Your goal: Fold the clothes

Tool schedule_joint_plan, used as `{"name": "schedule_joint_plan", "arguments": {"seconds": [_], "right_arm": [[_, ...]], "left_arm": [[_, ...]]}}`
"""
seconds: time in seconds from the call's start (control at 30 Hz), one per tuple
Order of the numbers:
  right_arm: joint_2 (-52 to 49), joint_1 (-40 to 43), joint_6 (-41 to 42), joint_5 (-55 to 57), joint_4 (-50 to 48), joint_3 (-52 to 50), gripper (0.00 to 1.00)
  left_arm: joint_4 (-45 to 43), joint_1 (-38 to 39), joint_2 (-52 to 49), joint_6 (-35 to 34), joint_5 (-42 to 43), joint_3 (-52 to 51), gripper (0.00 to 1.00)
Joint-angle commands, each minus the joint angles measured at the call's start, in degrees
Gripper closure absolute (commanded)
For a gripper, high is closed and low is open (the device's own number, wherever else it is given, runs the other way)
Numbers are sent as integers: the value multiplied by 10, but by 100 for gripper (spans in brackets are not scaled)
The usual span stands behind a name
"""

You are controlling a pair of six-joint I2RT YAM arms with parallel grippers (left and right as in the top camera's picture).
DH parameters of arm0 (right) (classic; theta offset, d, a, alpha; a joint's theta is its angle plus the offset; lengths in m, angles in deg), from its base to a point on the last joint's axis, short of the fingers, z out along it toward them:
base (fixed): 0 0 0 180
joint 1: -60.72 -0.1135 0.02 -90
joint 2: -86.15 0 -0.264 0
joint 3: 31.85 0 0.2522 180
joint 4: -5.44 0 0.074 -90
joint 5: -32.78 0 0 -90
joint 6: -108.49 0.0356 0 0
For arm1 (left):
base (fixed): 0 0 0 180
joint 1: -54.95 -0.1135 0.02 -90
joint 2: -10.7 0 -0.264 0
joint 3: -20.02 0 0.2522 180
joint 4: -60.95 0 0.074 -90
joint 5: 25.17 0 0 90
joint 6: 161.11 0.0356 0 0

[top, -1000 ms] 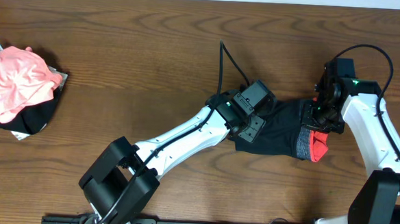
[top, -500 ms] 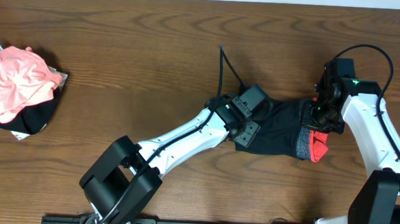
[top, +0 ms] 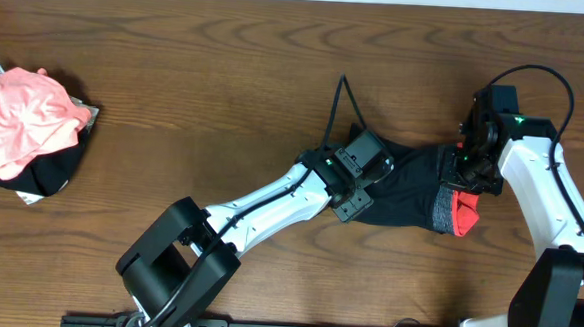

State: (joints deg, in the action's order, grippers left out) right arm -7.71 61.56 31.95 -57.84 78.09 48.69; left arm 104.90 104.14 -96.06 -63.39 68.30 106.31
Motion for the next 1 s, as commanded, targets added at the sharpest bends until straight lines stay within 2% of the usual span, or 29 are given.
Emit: {"name": "schedule_joint_plan", "arguments": {"seconds": [0.0, 0.1, 0.37, 0.4, 0.43, 0.53, 0.57, 0.97], "right_arm": [[2, -5, 7, -1, 0, -2, 92], [2, -5, 7, -1, 1, -2, 93], [2, -5, 7, -1, 2, -2, 93], [2, -5, 6, -1, 3, -2, 93], [2, -5, 6, -1, 3, -2, 93], [2, -5, 6, -1, 2, -2, 93], [2, -5, 6, -1, 2, -2, 93], [2, -5, 7, 0, 0, -2, 93]], "left_arm": [[-13, -2, -8, 61, -1, -4, 40], [-29, -2, -9, 62, -1, -4, 54], [-33, -2, -42, 61, 0, -4, 54], [-33, -1, -43, 61, 0, -4, 57], [-33, -1, -44, 61, 2, -4, 61], [-33, 4, -38, 54, 1, -4, 90], [-31, 6, -33, 43, 2, -4, 94], [41, 10, 47, -72, -15, -4, 94]]}}
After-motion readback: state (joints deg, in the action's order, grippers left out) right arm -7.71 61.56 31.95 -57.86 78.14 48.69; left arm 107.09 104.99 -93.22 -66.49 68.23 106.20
